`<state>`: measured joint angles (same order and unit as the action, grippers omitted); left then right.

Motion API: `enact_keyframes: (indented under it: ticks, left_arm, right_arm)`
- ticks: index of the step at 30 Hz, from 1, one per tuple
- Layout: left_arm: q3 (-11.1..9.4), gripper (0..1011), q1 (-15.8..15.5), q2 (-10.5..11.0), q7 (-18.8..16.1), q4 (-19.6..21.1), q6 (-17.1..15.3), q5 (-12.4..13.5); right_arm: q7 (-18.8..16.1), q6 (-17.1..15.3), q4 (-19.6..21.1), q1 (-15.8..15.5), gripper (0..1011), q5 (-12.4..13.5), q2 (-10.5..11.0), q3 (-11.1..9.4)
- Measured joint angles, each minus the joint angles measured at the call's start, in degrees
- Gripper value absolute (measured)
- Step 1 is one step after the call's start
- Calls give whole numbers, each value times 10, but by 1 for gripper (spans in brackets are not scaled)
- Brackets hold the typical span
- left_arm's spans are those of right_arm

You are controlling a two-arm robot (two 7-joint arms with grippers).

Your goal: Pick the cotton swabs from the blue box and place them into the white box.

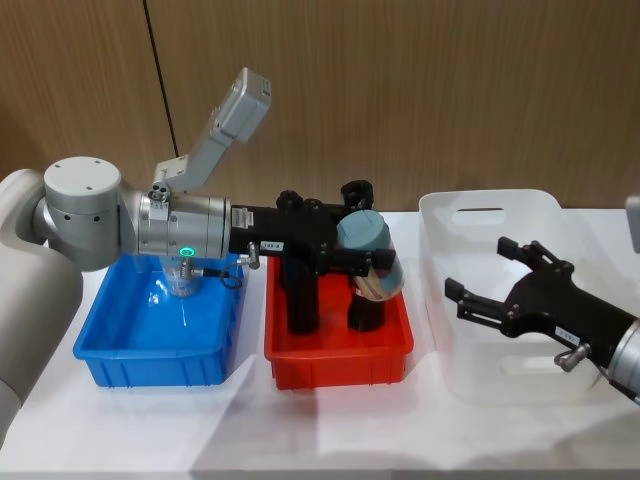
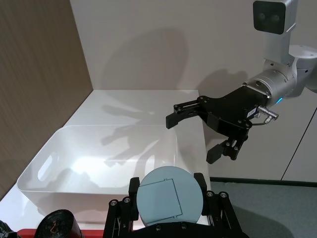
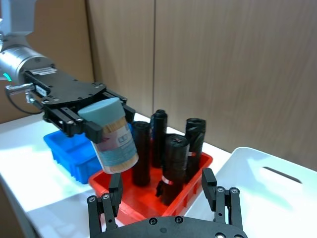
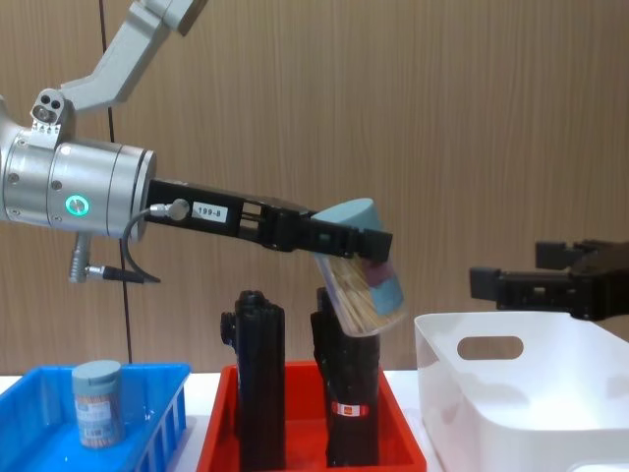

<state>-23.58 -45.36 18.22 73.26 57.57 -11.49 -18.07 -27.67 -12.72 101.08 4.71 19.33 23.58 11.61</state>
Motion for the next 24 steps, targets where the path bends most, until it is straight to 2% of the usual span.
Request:
enact_keyframes:
  ticks: [11,24]
  left_arm:
    - [0,670,0,0,0,0,0,0]
    - [0,670,0,0,0,0,0,0]
  right_arm:
    - [-50,-52,-14,38,1002,7,-6,5]
    - [-80,-89,-36,72,1002,12,-19,15]
